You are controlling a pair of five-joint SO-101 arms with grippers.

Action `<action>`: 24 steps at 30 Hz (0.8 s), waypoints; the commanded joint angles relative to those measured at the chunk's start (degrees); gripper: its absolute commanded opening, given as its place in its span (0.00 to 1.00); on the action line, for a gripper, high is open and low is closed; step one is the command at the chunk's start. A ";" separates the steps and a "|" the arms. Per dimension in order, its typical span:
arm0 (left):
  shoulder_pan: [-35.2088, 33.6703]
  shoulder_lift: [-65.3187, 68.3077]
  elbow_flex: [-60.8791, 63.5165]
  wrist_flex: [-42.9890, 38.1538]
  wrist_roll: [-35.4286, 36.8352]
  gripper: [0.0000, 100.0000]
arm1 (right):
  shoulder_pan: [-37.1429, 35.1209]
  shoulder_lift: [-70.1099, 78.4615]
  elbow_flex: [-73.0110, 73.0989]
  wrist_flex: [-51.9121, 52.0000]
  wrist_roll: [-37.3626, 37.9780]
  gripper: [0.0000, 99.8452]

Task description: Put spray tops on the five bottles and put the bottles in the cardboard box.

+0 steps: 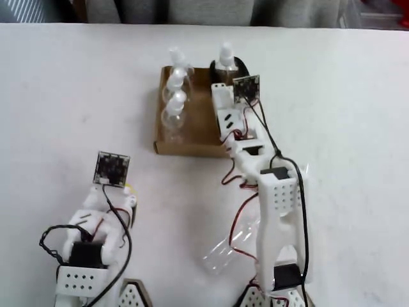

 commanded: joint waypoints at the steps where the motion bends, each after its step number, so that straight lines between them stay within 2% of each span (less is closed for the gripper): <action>1: -0.75 -0.48 -0.18 0.00 -0.79 0.03 | 0.66 1.10 -5.45 1.36 0.62 0.02; 18: -0.75 -0.48 -0.18 0.00 -0.79 0.03 | 1.27 2.33 -7.91 2.86 0.26 0.02; 24: -0.75 -0.48 -0.18 0.00 -0.79 0.03 | 1.19 2.33 -7.03 2.95 0.26 0.15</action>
